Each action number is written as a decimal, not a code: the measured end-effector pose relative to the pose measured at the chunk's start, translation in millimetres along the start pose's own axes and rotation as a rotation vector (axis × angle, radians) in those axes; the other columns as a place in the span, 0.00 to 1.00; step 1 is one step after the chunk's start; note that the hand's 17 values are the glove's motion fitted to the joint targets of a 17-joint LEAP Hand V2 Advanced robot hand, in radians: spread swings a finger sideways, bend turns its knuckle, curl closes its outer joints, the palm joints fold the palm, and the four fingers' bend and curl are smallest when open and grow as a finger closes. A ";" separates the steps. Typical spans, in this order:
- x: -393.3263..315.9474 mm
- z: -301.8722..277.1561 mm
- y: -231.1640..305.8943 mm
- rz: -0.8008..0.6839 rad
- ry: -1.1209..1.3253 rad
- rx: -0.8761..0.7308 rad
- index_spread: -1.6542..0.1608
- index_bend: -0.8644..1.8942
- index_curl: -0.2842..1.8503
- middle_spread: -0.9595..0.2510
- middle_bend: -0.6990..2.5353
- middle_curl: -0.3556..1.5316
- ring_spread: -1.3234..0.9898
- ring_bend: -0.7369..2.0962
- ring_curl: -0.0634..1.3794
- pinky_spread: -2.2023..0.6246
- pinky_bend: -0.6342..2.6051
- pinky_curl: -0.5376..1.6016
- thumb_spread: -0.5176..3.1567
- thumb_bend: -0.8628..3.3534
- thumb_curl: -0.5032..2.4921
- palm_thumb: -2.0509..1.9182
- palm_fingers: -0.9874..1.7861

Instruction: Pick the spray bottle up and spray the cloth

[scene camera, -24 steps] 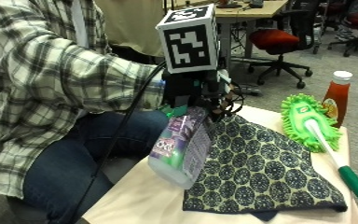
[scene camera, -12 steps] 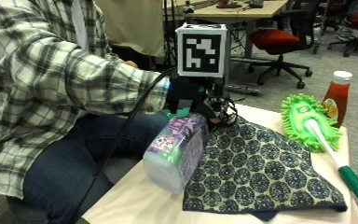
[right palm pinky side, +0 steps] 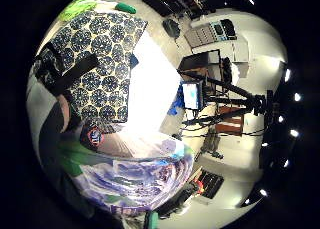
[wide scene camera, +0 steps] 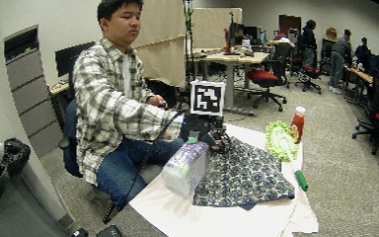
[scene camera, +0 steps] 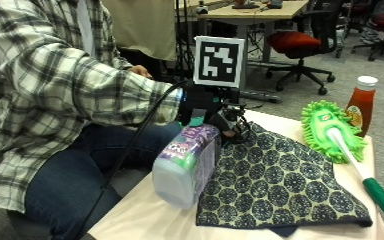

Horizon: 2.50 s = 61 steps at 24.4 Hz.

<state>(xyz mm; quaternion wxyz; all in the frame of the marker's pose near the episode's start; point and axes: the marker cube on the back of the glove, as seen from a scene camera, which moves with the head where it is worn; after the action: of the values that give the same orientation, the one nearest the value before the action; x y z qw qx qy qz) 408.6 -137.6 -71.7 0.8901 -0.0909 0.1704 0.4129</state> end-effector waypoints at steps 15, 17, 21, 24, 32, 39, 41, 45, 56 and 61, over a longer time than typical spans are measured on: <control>10.0 -36.4 10.3 0.074 -0.576 0.155 0.76 0.44 0.41 0.65 0.39 0.47 0.50 0.49 0.38 0.73 0.30 0.46 0.17 0.20 0.43 0.76 0.84; 13.0 -47.5 11.9 0.090 -0.739 0.208 0.76 0.44 0.41 0.65 0.39 0.47 0.50 0.49 0.38 0.73 0.30 0.46 0.17 0.20 0.43 0.76 0.84; 17.2 -70.0 15.2 0.099 -0.991 0.347 0.76 0.44 0.41 0.65 0.39 0.47 0.50 0.49 0.38 0.73 0.30 0.46 0.17 0.20 0.43 0.76 0.84; 18.9 -85.2 17.9 0.097 -1.121 0.447 0.76 0.44 0.41 0.65 0.39 0.47 0.50 0.49 0.38 0.73 0.30 0.46 0.17 0.20 0.43 0.76 0.83; -1.7 -112.6 12.0 0.038 -1.388 0.577 0.76 0.43 0.41 0.65 0.39 0.47 0.50 0.49 0.38 0.73 0.30 0.46 0.18 0.20 0.43 0.76 0.83; -59.4 -105.7 -21.6 -0.027 -1.530 0.585 0.76 0.43 0.41 0.67 0.39 0.47 0.50 0.48 0.38 0.74 0.29 0.46 0.19 0.20 0.43 0.77 0.81; -75.3 -101.3 -33.8 -0.040 -1.551 0.573 0.76 0.42 0.41 0.67 0.39 0.47 0.50 0.48 0.38 0.74 0.29 0.46 0.19 0.20 0.43 0.77 0.80; -99.9 -90.1 -56.9 -0.058 -1.532 0.551 0.76 0.42 0.41 0.67 0.39 0.47 0.50 0.48 0.38 0.75 0.29 0.46 0.20 0.20 0.43 0.78 0.79; -137.7 -46.3 -105.6 -0.025 -1.481 0.490 0.77 0.41 0.41 0.69 0.37 0.47 0.50 0.47 0.38 0.76 0.28 0.46 0.21 0.20 0.43 0.78 0.78; -144.1 -34.1 -108.8 -0.041 -1.446 0.458 0.77 0.40 0.42 0.70 0.37 0.47 0.50 0.47 0.38 0.76 0.28 0.46 0.22 0.20 0.43 0.79 0.78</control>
<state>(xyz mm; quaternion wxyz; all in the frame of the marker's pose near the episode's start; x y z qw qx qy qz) 397.5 -319.3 -46.5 0.7842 0.3866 -0.3757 0.3073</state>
